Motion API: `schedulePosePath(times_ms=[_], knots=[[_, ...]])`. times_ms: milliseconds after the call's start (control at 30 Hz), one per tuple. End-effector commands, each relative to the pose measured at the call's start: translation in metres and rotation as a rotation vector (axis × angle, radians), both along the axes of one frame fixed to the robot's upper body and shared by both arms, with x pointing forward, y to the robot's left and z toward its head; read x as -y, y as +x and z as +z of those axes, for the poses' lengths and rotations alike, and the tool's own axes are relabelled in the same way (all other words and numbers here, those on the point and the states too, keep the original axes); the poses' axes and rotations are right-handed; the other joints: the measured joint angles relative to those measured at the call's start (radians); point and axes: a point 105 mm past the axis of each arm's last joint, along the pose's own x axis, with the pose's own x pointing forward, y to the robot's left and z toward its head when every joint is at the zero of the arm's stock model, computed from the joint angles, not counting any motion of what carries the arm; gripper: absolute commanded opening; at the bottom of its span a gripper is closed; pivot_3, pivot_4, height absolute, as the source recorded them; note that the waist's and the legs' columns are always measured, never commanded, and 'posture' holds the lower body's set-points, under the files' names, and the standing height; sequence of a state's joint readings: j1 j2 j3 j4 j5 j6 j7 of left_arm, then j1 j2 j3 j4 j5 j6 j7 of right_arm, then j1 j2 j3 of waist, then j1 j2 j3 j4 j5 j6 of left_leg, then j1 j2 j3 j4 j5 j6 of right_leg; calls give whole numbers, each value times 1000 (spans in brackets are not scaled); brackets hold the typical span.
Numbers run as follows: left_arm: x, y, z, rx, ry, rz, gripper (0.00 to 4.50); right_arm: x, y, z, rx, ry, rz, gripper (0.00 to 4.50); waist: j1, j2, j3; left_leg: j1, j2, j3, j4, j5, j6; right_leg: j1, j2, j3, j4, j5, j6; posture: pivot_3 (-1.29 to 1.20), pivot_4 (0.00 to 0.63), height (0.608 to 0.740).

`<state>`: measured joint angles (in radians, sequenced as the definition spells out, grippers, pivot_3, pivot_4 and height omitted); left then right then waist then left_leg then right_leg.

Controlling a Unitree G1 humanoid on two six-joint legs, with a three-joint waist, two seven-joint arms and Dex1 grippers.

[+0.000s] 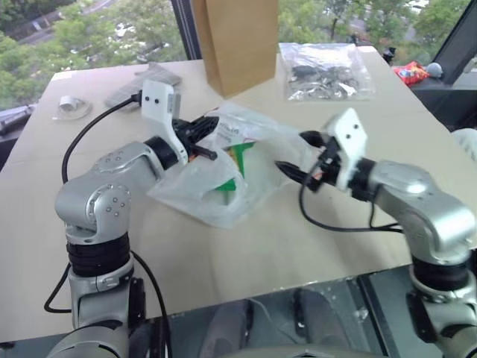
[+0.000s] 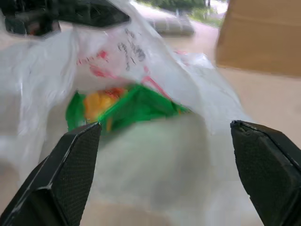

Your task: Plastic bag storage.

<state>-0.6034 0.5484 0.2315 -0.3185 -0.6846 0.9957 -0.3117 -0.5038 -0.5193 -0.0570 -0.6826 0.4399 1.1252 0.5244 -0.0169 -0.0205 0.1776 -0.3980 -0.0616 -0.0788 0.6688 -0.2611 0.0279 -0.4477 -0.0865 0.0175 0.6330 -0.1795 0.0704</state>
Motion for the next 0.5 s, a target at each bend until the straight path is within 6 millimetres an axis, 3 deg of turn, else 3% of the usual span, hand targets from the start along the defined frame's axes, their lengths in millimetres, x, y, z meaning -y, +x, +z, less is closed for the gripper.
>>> schedulePosePath(times_ms=[33,233,300,500], knots=[[-2,-1,15,70,18,0,0,18,-10,8,-29,6,-73,4455,0,0,0,0,0,0,0,0,0,0,0,0,0,0,0,0,150,740],[5,0,13,79,42,-30,0,61,27,-31,-168,-6,-406,4455,3,0,0,1,1,2,0,0,0,1,0,1,1,0,0,0,150,740],[4,1,12,79,46,-26,0,70,39,-45,-184,-44,-459,4455,3,0,0,1,0,2,0,0,0,1,0,1,0,0,0,0,150,740],[-3,1,18,93,52,-4,0,85,82,-68,-244,116,-649,4455,-1,0,0,1,1,4,0,0,0,0,1,3,1,1,0,0,150,740]])
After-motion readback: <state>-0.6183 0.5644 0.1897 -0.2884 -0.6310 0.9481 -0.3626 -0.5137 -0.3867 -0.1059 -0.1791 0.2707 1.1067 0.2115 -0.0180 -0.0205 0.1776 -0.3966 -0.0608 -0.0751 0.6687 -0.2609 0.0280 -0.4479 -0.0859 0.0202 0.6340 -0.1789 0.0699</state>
